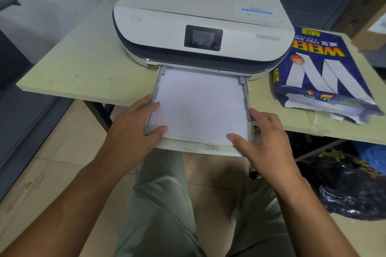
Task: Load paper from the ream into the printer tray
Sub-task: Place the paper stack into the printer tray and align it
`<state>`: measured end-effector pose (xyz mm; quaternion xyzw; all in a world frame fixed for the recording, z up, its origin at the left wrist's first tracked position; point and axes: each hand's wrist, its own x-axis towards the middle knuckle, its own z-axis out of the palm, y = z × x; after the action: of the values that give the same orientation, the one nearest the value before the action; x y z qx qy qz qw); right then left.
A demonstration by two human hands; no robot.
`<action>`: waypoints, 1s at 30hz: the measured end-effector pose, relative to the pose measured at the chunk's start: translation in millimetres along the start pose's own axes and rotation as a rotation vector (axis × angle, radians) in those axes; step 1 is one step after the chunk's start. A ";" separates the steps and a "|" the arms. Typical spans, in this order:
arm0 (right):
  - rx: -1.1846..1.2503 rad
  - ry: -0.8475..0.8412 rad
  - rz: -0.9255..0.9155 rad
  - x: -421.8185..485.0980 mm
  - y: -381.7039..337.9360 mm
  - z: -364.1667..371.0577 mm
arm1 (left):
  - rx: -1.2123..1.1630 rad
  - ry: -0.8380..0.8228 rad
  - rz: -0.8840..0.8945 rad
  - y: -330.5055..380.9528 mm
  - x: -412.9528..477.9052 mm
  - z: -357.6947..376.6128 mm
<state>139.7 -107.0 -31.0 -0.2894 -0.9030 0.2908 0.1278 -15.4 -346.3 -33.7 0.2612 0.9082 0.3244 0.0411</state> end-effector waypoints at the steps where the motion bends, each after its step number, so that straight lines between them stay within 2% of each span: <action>1: 0.006 0.002 0.000 -0.1 0.8 0.5 | -0.007 0.004 0.004 -0.2 -0.1 -0.2; 20: 0.062 0.013 -0.021 -2.6 3.2 2.9 | 0.038 0.013 0.038 -10.0 -1.4 5.6; 30: 0.209 0.015 0.013 -1.0 3.5 4.8 | -0.119 0.033 0.018 -5.3 -1.8 1.6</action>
<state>140.2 -107.4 -37.0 -0.2826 -0.8649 0.3819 0.1620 -15.9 -349.8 -38.3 0.2609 0.8856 0.3823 0.0386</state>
